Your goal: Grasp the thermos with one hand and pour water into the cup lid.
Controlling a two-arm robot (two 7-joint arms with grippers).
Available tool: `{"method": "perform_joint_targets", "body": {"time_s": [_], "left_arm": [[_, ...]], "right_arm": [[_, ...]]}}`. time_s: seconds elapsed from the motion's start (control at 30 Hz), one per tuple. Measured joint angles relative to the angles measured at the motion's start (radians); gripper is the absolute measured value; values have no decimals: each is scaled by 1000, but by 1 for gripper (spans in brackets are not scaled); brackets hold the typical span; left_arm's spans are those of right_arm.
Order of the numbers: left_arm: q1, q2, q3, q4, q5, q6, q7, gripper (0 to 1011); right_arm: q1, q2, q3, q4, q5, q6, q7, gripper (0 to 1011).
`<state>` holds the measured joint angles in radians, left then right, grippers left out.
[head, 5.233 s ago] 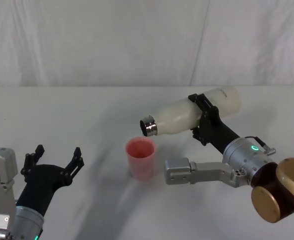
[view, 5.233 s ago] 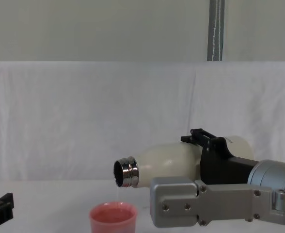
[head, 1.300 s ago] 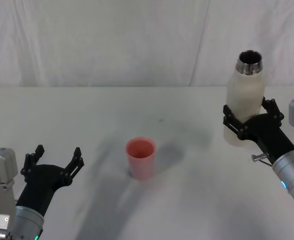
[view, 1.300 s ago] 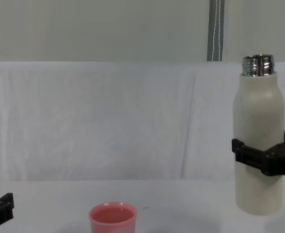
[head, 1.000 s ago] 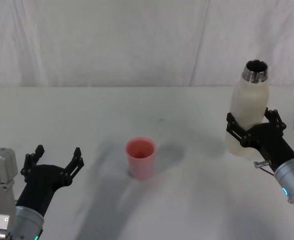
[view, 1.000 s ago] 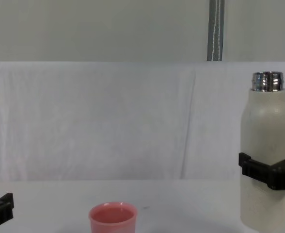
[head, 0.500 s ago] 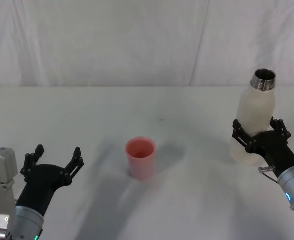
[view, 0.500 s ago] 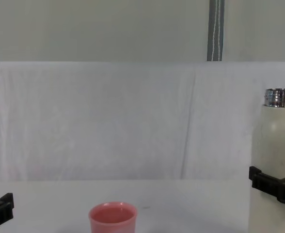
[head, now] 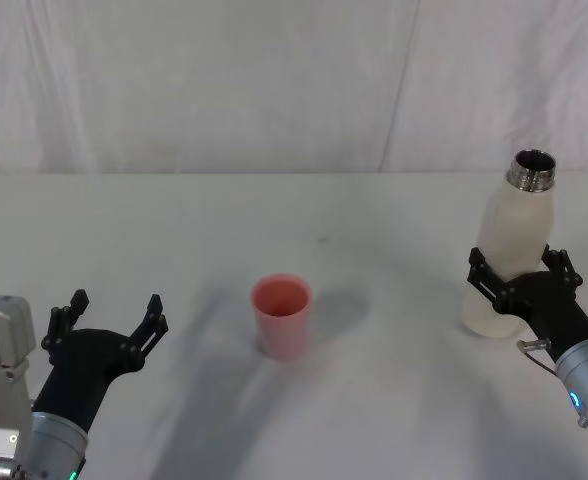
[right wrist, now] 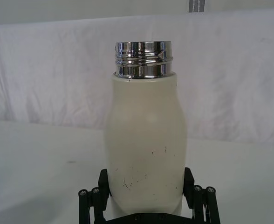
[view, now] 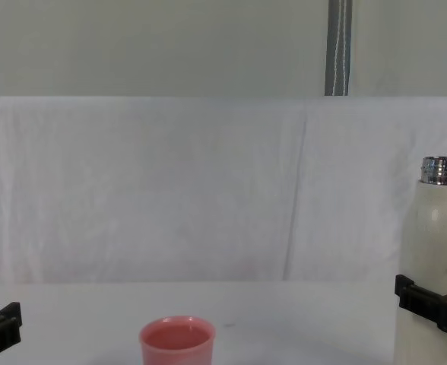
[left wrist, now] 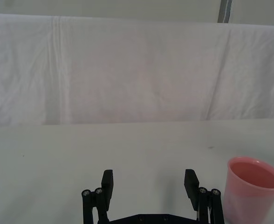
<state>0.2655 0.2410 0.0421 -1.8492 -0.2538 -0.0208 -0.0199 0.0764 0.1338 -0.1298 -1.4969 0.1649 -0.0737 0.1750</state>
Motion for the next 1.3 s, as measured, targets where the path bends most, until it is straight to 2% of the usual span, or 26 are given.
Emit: {"method": "perform_joint_targets", "body": {"time_s": [1.3], "left_arm": [[0, 0, 0, 0, 0, 0, 0, 1001]], "right_arm": [[3, -4, 6, 32, 19, -32, 5, 950]]}}
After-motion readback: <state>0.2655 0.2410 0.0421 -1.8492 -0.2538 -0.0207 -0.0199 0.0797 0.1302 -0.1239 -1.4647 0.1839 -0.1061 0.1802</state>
